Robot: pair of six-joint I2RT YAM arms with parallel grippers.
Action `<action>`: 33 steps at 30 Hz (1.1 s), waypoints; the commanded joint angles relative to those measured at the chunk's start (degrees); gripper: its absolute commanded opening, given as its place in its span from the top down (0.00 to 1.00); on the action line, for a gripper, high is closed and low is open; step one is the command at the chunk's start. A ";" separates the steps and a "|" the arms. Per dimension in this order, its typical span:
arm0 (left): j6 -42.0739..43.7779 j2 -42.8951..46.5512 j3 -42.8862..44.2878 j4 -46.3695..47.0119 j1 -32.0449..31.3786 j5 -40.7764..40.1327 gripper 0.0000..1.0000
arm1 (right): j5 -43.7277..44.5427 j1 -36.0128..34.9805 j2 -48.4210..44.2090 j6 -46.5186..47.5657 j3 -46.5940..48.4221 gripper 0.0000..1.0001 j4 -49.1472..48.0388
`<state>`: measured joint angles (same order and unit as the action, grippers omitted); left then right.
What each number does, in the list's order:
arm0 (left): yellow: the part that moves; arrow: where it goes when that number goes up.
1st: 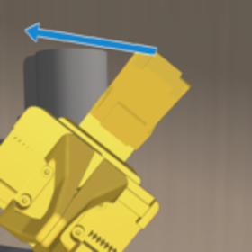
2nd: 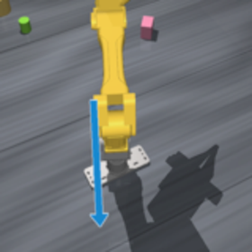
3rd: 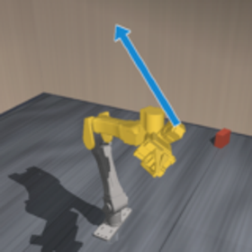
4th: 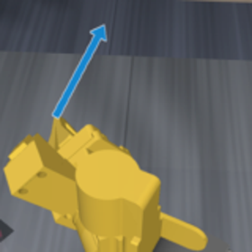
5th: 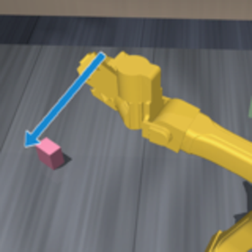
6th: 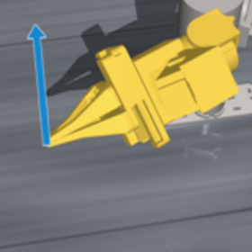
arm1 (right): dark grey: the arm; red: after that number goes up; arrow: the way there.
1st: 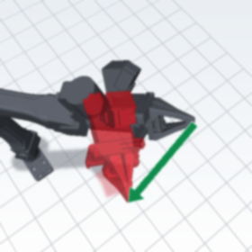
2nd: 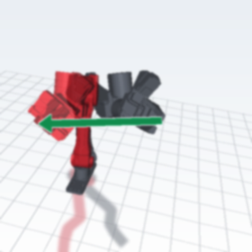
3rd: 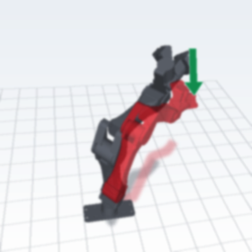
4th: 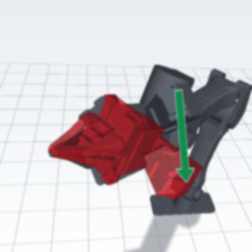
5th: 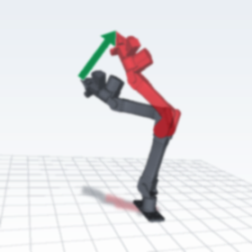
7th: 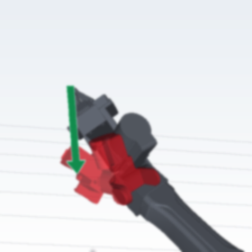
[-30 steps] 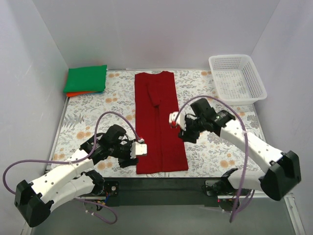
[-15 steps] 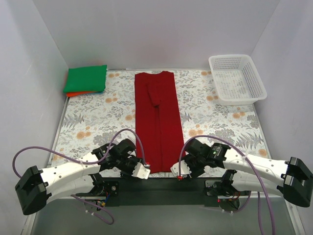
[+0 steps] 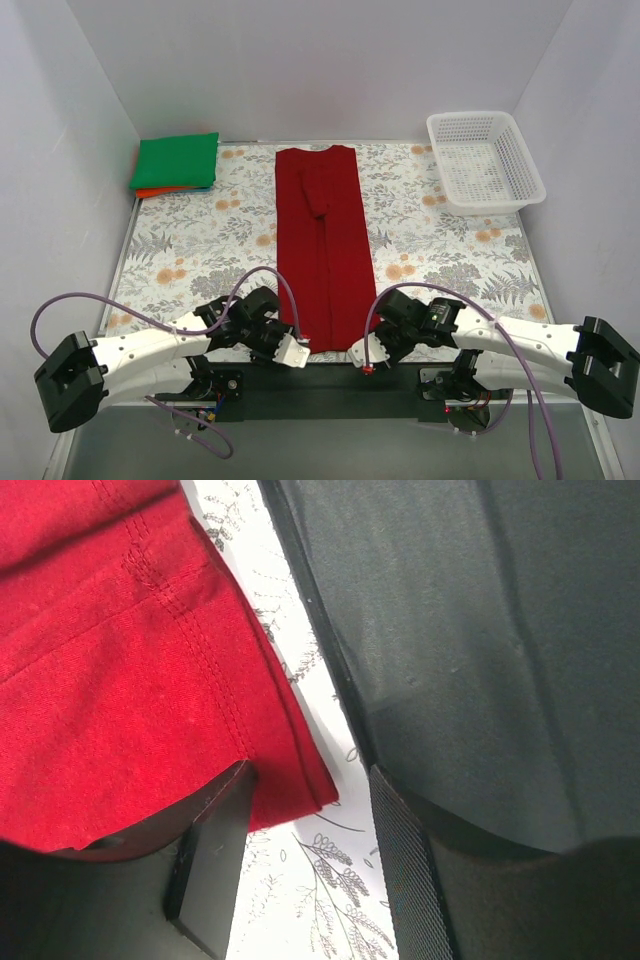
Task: Fold and stack the t-shirts
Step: Fold the tshirt
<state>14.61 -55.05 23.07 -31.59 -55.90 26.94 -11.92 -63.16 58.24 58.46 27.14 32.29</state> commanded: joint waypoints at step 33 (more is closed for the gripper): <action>-7.23 7.06 11.38 -2.69 4.56 -6.20 1.00 | 6.83 4.96 0.56 -3.27 13.55 0.99 0.67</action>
<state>7.01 -47.16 32.29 -34.74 -53.98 21.80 -5.76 -60.38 58.06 53.71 36.99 32.14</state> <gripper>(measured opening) 0.045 0.032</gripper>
